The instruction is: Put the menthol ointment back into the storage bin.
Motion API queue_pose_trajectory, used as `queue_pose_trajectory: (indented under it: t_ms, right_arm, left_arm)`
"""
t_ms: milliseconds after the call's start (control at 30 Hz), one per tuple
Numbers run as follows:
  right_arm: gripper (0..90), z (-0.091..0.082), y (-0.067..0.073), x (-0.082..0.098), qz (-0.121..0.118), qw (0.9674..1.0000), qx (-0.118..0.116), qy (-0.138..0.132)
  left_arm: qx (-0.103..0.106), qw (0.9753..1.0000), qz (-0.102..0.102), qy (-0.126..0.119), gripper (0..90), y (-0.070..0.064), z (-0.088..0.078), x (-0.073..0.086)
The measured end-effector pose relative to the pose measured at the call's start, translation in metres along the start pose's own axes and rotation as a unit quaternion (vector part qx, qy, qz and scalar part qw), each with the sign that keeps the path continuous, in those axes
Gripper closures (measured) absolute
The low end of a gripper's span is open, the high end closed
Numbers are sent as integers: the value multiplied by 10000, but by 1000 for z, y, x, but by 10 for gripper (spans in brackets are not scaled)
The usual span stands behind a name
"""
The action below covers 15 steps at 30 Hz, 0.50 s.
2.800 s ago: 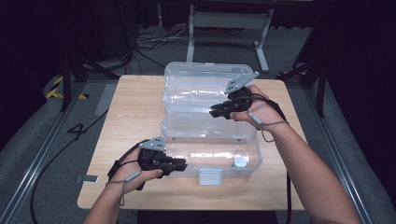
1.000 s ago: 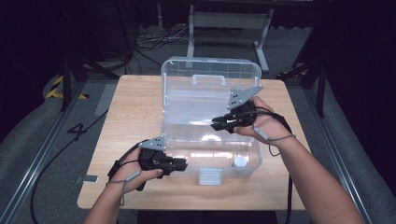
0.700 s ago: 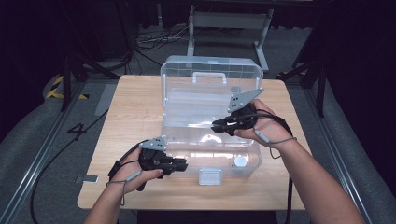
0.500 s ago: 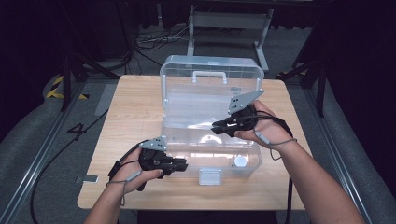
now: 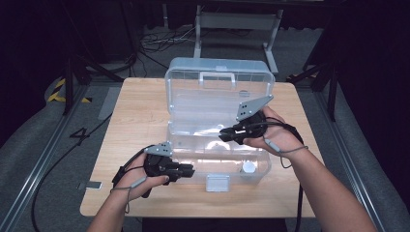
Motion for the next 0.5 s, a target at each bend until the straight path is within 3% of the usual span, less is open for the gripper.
queue_pose_trajectory:
  t_ms: [500]
  right_arm:
    - [825, 0, 4, 4, -12, 10000, -31, -55]
  left_arm:
    - [-17, 10000, -17, 12, 761, 0, 0, 0]
Point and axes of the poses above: each handheld gripper's, and its own axes: z roughly forward along the jaws, x roughly out of its underside, y roughly to its left, the point moved 9 cm from there along z, roughly forward along the jaws, and after that the axes turned 10 degrees about -y, right-handed, at the moved point
